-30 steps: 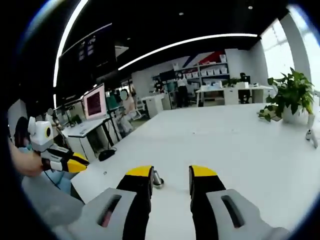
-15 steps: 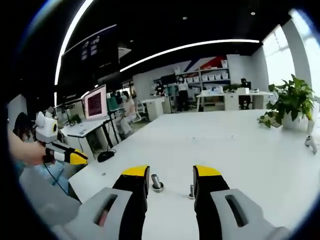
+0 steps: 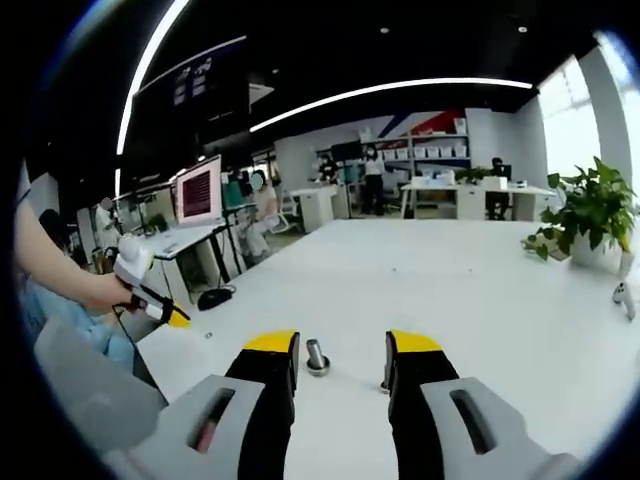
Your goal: Place the washer onto the threaded stud by aligning its center hole with the stud, sliding it down to the base, and recovering from edge contact or off-axis alignment until the washer reaches the visible bottom stop.
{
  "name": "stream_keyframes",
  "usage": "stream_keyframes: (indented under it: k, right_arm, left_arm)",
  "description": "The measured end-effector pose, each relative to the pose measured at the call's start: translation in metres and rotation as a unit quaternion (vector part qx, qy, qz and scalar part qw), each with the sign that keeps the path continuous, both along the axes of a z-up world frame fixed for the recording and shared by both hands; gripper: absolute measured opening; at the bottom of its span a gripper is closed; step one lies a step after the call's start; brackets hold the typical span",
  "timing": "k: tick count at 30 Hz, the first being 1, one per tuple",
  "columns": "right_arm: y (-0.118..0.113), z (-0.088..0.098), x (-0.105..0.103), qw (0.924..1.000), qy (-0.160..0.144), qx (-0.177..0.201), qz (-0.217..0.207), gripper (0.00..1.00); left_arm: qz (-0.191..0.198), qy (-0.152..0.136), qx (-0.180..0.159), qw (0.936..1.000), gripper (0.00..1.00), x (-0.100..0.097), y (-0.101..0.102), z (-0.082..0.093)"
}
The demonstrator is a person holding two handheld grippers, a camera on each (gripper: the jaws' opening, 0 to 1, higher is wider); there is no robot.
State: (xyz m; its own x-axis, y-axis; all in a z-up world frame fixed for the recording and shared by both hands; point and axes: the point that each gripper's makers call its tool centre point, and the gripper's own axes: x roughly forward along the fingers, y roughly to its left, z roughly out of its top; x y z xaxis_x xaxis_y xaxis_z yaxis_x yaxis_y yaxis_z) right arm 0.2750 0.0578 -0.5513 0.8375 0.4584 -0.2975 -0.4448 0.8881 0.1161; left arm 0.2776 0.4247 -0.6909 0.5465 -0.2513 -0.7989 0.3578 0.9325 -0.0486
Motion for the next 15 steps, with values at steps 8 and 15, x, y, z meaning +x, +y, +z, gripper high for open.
stream_keyframes:
  k: [8, 15]
  right_arm:
    - [0.003, -0.004, 0.000, 1.0000, 0.008, 0.003, 0.005, 0.37]
    - [0.005, -0.005, 0.001, 0.9999, 0.011, 0.007, 0.010, 0.37]
  left_arm:
    - [-0.043, 0.046, 0.047, 0.9969, 0.17, 0.010, 0.008, -0.026]
    - [-0.055, 0.074, 0.067, 0.9935, 0.16, 0.021, 0.011, -0.040]
